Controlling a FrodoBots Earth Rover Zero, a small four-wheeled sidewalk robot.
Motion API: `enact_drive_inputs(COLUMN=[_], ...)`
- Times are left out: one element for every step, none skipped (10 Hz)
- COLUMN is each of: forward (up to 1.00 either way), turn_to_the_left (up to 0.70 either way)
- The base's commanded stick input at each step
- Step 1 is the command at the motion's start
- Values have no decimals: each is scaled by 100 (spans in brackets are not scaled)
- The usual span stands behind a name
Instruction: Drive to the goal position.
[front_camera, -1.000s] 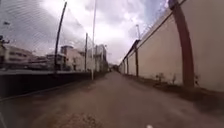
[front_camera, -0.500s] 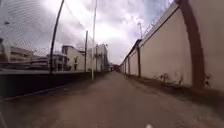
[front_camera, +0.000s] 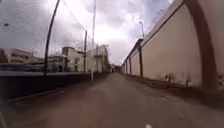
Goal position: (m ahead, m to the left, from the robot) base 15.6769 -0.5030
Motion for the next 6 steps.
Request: enact_drive_inputs(forward=[70,70,70,70,70,70], turn_to_the_left=[0,0,0,0,0,0])
